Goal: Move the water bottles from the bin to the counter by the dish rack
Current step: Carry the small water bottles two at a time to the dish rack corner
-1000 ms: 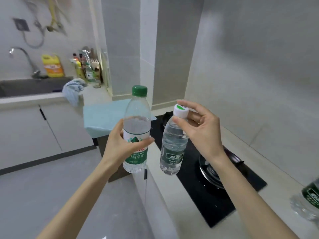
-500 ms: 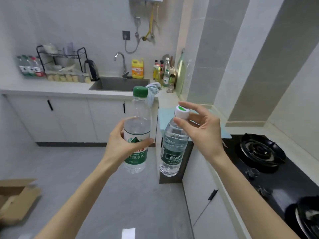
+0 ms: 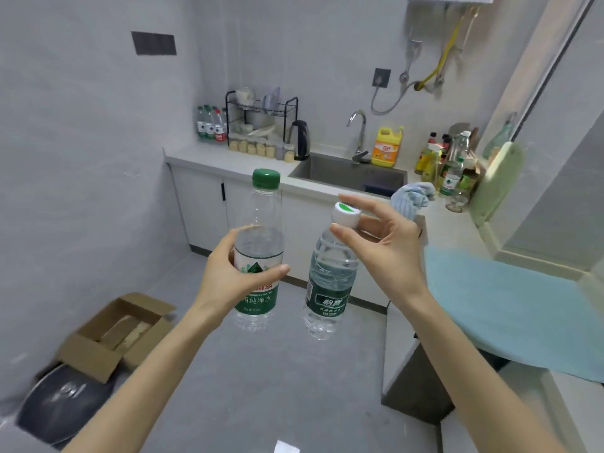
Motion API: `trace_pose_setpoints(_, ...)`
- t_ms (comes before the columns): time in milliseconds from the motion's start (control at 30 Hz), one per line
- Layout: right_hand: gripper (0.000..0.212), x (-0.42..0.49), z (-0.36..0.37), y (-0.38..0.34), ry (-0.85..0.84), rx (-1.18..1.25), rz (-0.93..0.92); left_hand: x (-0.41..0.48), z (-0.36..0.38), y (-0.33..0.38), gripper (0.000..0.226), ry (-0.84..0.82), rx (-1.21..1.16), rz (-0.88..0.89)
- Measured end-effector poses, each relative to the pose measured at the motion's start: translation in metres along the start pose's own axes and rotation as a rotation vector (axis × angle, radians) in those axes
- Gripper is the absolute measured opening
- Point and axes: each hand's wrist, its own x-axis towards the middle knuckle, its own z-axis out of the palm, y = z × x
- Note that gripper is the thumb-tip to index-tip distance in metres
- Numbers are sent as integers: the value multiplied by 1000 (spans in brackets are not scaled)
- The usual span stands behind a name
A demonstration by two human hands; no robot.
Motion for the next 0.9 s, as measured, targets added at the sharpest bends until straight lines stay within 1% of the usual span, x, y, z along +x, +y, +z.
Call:
trace_pose_setpoints(300, 42, 138, 85, 66, -122, 114, -11, 144, -51, -30, 66, 129, 47, -18)
trace_pose_setpoints(467, 39, 211, 133, 99, -158, 134, -6, 216, -81, -49, 61, 197, 40, -53)
trace_pose_setpoints(733, 37, 295, 204, 150, -202, 154, 23, 314, -121, -86, 59, 225, 40, -51)
trace_pose_setpoints(900, 37, 362, 261, 184, -192, 156, 31, 402, -158, -119, 61, 204, 24, -48)
